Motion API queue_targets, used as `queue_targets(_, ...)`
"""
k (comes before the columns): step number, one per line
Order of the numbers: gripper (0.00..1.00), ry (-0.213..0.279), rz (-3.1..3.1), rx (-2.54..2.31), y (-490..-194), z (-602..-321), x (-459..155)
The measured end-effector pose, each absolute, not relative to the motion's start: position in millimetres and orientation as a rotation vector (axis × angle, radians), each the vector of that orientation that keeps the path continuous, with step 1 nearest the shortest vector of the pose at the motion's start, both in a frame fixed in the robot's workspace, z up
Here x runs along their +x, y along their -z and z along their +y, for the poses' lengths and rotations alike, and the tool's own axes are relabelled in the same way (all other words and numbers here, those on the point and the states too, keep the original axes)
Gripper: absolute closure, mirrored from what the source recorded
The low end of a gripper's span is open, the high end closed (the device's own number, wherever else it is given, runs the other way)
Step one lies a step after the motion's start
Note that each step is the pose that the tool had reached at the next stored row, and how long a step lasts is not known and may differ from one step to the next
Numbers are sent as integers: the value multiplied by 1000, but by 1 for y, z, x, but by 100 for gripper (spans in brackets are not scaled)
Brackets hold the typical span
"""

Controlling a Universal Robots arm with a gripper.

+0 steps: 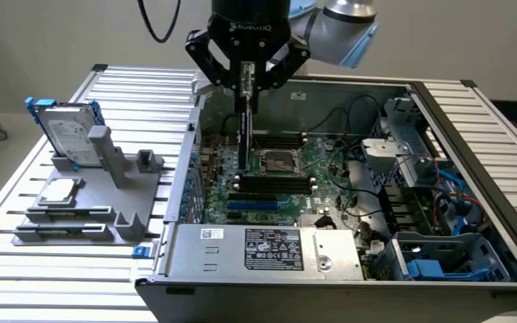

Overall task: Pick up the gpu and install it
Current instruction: 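Pick up the gpu and move the gpu toward the slot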

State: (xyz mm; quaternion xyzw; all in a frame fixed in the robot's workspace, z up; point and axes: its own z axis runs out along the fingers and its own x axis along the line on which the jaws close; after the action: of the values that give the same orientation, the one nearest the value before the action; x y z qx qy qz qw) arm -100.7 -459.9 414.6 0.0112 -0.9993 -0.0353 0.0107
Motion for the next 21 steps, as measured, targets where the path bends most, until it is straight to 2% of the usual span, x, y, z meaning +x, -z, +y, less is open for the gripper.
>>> queue_targets(10,73,108,-3118,35,-396,-460,-57)
queue_targets(21,73,108,-3118,35,-381,-460,-39)
